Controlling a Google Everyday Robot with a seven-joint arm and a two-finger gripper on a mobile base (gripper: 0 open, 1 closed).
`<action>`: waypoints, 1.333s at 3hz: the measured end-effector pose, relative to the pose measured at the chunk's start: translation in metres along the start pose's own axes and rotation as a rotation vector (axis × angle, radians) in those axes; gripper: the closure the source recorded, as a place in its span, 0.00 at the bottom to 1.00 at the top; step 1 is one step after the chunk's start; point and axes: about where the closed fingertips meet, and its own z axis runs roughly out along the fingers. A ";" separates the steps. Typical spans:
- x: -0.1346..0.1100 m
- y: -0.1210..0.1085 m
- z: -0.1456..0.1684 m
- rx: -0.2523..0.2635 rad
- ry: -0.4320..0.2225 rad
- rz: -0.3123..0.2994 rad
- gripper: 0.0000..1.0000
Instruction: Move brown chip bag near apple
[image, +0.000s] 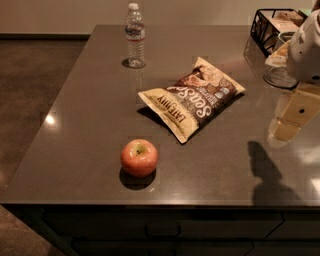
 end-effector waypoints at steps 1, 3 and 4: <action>0.000 0.000 0.000 0.000 0.000 0.000 0.00; -0.017 -0.024 0.016 -0.046 -0.009 -0.071 0.00; -0.034 -0.054 0.041 -0.054 -0.027 -0.132 0.00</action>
Offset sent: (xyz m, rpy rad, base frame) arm 0.0070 0.0026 -0.0014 0.0036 0.0621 0.0383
